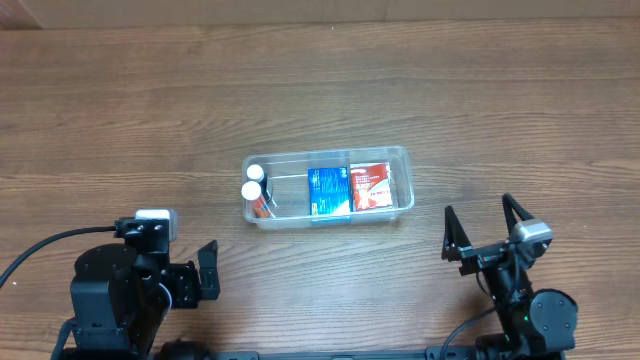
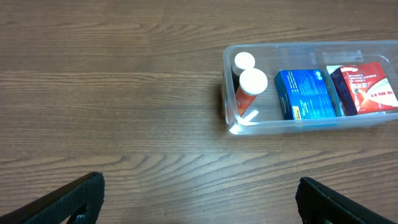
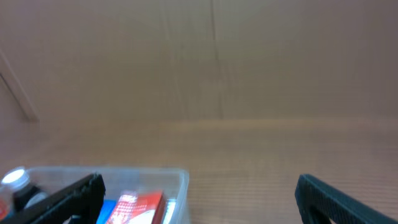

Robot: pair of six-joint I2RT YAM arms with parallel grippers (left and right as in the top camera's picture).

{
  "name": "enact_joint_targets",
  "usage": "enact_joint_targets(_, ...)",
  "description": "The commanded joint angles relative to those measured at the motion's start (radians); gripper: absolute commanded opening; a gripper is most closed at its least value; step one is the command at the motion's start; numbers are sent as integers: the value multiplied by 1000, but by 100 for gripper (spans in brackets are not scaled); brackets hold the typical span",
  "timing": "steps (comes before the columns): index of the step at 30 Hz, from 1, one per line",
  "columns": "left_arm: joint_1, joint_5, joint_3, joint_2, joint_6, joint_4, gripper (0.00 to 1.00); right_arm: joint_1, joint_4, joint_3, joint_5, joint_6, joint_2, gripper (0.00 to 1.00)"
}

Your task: Pack container

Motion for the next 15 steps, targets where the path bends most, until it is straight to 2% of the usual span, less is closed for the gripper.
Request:
enact_joint_targets(1,2,-11,-5,-6,1,3,100,3,107,-109,-10,-87,-10,100)
enact_joint_targets(4,2,-11,-5,-6,1,3,100,3,127,-166,-18,-87,-10,100)
enact_joint_targets(15,2,-11,-5,-6,1,3,100,3,127,-165,-24,-71,-10,100)
